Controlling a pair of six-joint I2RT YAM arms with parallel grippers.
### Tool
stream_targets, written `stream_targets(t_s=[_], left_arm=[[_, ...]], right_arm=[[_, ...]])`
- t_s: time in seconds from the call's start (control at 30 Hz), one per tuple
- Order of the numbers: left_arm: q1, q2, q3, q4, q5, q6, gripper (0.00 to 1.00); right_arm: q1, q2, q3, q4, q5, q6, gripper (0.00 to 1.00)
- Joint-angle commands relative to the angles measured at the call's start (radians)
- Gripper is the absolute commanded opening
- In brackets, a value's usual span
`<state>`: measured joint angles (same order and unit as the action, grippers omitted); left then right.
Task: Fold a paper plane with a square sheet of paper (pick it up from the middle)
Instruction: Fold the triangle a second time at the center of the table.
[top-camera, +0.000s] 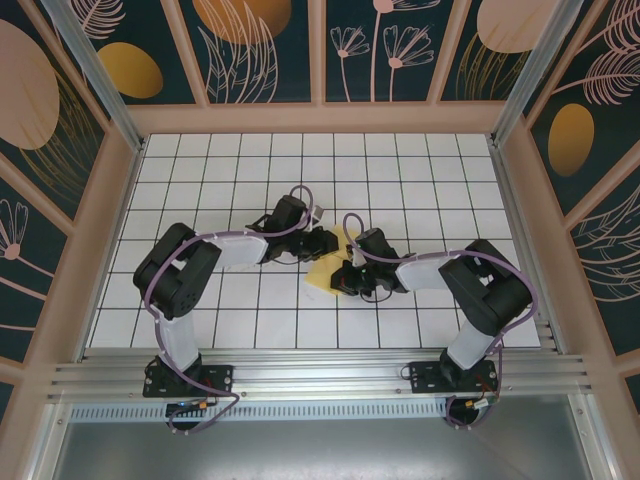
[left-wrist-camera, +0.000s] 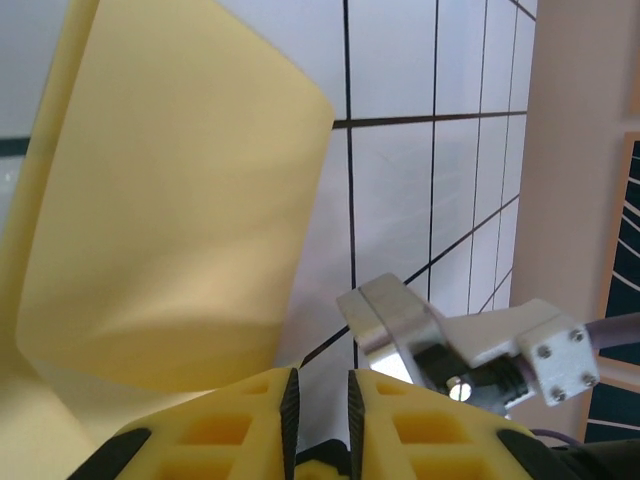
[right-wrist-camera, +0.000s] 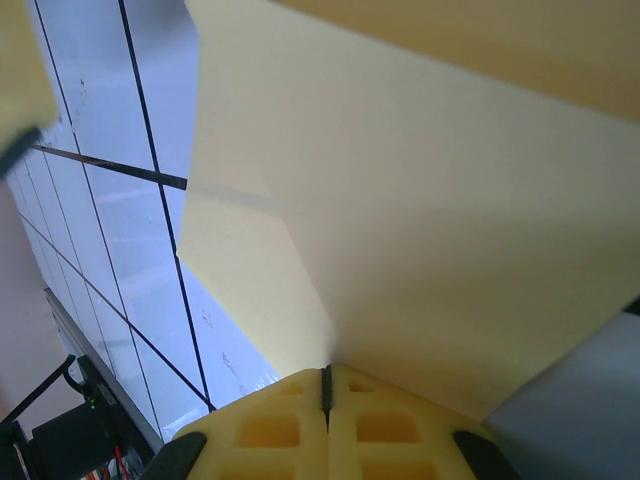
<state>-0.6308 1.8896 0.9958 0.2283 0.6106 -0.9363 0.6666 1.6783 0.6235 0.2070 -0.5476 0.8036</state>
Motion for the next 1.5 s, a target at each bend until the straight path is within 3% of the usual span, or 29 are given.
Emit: stream_targets(t_s=[0.0, 0.3, 0.57, 0.73, 1.13, 1.47], left_arm=[[-0.005, 0.014, -0.017, 0.046, 0.053, -0.031, 0.24], [-0.013, 0.100, -0.001, 0.024, 0.099, -0.019, 0.26], [-0.010, 0.115, 0.033, -0.126, -0.125, 0.049, 0.22], [0.008, 0.109, 0.056, -0.150, -0.201, 0.061, 0.22], [0.082, 0.110, 0.065, -0.076, -0.166, 0.079, 0.24], [0.118, 0.145, 0.115, -0.125, -0.228, 0.082, 0.25]], right_arm=[[-0.001, 0.047, -0.024, -0.062, 0.056, 0.013, 0.00], [-0.001, 0.048, -0.024, -0.064, 0.068, 0.015, 0.00], [0.001, 0.058, -0.025, -0.079, 0.071, 0.013, 0.00], [0.000, 0.061, -0.015, -0.118, 0.079, -0.003, 0.00], [0.001, 0.085, -0.022, -0.121, 0.066, -0.009, 0.00], [-0.001, 0.085, 0.001, -0.147, 0.063, -0.042, 0.00]])
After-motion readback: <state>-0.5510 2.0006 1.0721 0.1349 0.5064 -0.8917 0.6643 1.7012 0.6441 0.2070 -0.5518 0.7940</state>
